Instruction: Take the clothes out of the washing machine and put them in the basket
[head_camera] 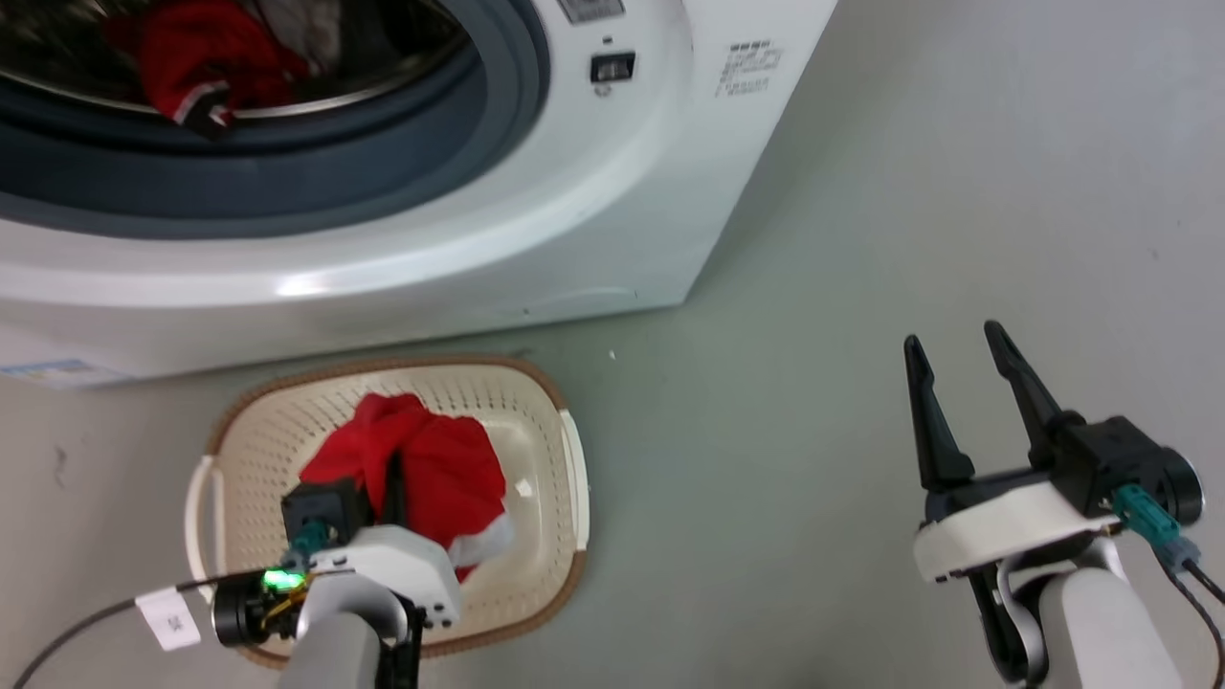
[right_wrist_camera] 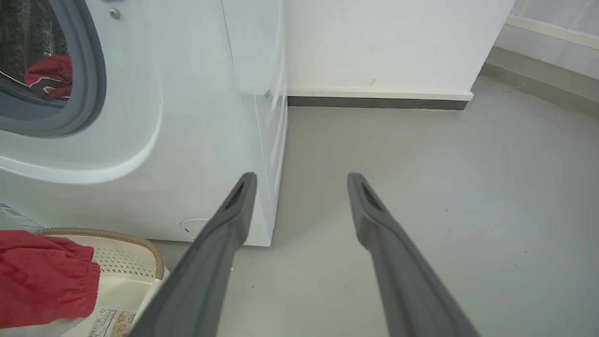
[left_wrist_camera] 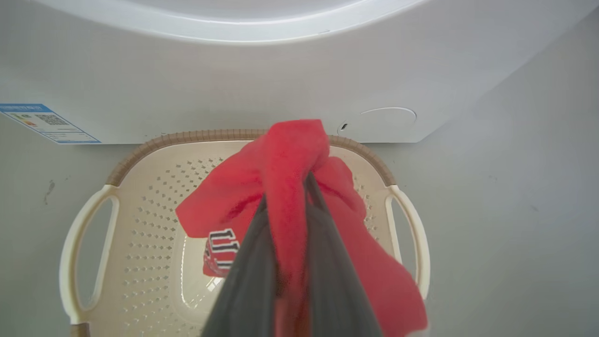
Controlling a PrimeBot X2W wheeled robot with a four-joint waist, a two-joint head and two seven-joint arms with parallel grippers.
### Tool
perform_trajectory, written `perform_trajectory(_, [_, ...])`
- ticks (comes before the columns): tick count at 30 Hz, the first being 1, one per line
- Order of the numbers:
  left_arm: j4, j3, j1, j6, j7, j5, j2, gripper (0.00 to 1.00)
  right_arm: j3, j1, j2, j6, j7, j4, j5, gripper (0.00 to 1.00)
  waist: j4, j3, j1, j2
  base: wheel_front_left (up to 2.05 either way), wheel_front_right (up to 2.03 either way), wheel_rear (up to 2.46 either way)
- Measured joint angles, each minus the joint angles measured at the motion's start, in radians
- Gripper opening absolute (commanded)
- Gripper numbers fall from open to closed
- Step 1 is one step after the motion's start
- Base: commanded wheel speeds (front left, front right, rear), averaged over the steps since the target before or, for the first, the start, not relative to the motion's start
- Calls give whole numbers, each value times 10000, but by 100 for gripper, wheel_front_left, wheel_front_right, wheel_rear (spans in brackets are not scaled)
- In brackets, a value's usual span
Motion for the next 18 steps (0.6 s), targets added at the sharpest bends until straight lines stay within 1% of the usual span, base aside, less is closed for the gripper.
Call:
perform_trajectory(4, [644,265,-767,71,0,2,111,0,221,-505,2,0,-184,153,151,100,-186,847,0,0,0,0,0])
perform_trajectory(10, [1735,631,-1821,245,0,40,545,0,552,-1197,0,0,-362,326,426,100,-551,2110,1,0,0,0,0])
perform_trajectory(18, [3116,974,-2680,339,0,19,995,0,909,-1811,-2,2,-485,652,842,100,-1115,3482,0,0,0,0,0])
